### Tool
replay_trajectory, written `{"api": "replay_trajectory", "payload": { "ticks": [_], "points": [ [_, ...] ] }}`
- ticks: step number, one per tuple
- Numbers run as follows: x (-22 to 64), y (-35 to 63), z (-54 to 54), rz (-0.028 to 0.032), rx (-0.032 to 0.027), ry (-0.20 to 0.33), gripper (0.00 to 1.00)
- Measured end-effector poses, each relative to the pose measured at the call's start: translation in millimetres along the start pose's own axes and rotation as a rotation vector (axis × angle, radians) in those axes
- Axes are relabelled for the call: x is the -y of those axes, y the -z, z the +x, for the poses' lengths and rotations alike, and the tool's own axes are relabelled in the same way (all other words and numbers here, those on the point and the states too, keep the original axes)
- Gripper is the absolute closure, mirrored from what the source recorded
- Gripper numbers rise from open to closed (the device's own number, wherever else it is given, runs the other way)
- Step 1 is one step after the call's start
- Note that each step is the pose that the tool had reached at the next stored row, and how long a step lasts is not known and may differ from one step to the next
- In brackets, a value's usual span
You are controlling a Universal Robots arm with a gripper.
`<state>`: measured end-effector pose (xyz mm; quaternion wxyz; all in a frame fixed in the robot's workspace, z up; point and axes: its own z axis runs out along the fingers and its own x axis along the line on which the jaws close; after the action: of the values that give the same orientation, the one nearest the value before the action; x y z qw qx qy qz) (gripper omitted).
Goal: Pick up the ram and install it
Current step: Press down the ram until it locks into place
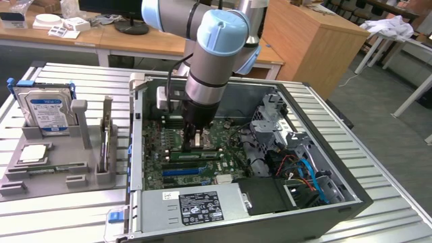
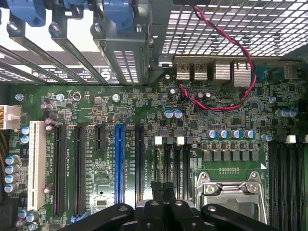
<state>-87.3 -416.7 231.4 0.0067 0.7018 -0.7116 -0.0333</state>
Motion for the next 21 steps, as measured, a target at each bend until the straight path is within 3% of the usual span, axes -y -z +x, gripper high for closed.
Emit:
{"api": "replay_trajectory", "payload": {
  "ticks": [21],
  "points": [
    [0.2, -3.3, 0.1, 0.0002, 0.0004, 0.000, 0.89]
  ]
}}
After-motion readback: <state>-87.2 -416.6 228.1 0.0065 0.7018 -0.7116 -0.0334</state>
